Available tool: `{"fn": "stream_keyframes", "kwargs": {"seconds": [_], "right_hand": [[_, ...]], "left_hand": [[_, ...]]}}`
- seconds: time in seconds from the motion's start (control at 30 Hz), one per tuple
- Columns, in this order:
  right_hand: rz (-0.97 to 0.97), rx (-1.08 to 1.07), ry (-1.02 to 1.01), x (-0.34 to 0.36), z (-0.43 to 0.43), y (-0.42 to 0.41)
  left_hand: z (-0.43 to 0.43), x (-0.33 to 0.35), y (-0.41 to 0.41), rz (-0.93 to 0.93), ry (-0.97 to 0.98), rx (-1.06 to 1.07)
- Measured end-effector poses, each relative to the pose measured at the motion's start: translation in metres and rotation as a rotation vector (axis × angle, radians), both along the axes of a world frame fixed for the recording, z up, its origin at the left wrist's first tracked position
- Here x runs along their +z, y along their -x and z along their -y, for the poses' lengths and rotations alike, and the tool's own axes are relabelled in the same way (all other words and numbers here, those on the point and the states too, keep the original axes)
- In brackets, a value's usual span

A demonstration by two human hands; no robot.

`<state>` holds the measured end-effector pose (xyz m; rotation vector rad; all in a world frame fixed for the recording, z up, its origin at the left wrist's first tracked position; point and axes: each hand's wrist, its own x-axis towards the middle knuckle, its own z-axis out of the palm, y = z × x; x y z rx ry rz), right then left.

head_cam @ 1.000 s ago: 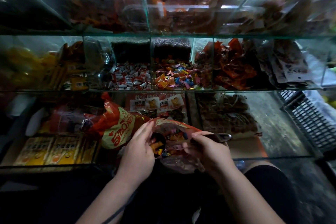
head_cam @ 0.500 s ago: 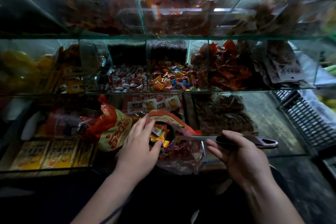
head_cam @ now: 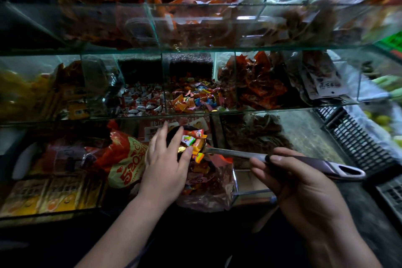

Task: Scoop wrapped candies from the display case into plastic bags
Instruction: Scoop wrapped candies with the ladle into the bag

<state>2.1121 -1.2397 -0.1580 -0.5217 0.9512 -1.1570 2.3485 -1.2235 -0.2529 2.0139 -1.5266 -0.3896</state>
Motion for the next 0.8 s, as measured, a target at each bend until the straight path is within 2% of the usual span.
{"fn": "stream_keyframes", "kwargs": {"seconds": [0.2,0.37,0.4,0.43,0.5,0.57,0.6,0.67,0.8], "right_hand": [[0.113,-0.097,0.024,0.013,0.022,-0.001],[0.068,-0.150,0.224,0.012,0.061,-0.030],[-0.007,-0.149,0.288,0.010,0.068,-0.039],[-0.162,-0.152,0.390,0.007,0.073,-0.047],[-0.691,-0.110,0.758,-0.002,0.084,-0.058],[-1.109,0.085,1.106,-0.011,0.089,-0.062],[-1.217,0.208,1.165,-0.012,0.089,-0.062],[-1.310,0.373,1.169,-0.015,0.083,-0.058],[-1.096,0.134,1.217,-0.010,0.054,-0.050]], "left_hand": [[0.020,0.027,-0.007,-0.202,0.224,0.059],[0.022,0.027,-0.006,-0.256,0.216,0.066],[0.023,0.026,-0.006,-0.264,0.206,0.062],[0.023,0.025,-0.007,-0.266,0.194,0.060],[0.023,0.022,-0.007,-0.259,0.173,0.064],[0.024,0.019,-0.008,-0.256,0.152,0.071],[0.024,0.018,-0.009,-0.255,0.140,0.074],[0.024,0.015,-0.011,-0.248,0.128,0.079],[0.024,0.012,-0.015,-0.239,0.142,0.071]]}}
